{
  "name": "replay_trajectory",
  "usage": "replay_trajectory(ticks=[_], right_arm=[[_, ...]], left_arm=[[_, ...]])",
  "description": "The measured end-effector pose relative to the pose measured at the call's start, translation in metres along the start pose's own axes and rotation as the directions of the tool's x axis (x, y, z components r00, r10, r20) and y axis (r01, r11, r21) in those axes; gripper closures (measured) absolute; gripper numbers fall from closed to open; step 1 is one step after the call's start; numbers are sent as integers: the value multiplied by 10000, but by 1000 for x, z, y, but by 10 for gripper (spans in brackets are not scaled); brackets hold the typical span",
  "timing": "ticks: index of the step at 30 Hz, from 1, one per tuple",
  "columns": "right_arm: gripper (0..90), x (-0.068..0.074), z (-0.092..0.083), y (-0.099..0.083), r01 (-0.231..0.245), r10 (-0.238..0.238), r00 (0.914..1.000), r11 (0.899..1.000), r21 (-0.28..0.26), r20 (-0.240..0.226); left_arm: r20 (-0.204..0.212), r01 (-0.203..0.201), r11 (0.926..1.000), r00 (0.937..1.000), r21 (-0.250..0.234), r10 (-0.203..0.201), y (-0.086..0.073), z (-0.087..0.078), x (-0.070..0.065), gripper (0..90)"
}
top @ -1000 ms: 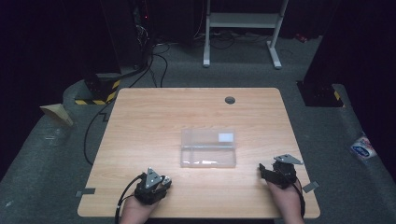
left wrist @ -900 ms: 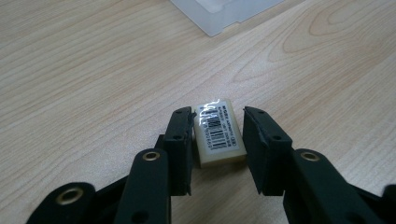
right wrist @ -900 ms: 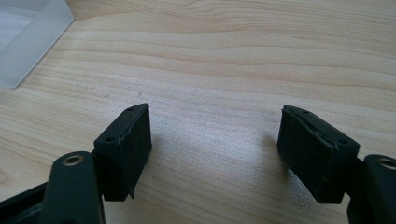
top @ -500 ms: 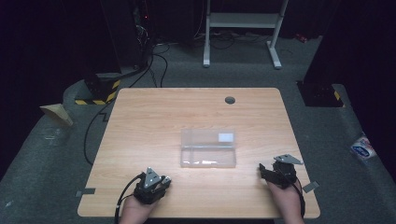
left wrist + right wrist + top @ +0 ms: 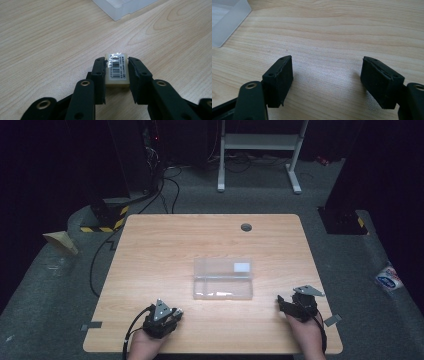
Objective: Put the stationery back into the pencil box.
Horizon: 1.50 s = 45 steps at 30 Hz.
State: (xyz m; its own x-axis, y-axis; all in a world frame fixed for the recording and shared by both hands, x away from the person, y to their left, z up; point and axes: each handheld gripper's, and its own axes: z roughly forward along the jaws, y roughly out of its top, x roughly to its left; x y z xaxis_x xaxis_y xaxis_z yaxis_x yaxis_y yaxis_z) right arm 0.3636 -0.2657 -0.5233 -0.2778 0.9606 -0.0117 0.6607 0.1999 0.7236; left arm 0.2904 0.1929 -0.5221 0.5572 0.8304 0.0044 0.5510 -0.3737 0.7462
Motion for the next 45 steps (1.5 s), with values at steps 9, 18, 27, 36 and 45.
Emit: replay_trajectory(ticks=[9,18,27,36,45], right_arm=[[260,0,0,0,-11,11,10000,10000,-1,4],[259,0,0,0,0,0,10000,10000,-12,8],[260,0,0,0,-10,10,10000,10000,3,-1],[261,0,0,0,28,-28,10000,10000,-2,7],[261,0,0,0,28,-28,10000,10000,-3,10]], left_arm=[[6,92,9998,10000,-156,-92,0,-2,1,679],[-12,276,9993,9996,-269,-276,1,-3,2,679],[-26,265,9983,9996,-510,-267,4,-4,4,679],[-42,277,9976,9996,-636,-280,7,-4,4,679],[96,245,9976,9997,-655,-239,11,-3,2,679]])
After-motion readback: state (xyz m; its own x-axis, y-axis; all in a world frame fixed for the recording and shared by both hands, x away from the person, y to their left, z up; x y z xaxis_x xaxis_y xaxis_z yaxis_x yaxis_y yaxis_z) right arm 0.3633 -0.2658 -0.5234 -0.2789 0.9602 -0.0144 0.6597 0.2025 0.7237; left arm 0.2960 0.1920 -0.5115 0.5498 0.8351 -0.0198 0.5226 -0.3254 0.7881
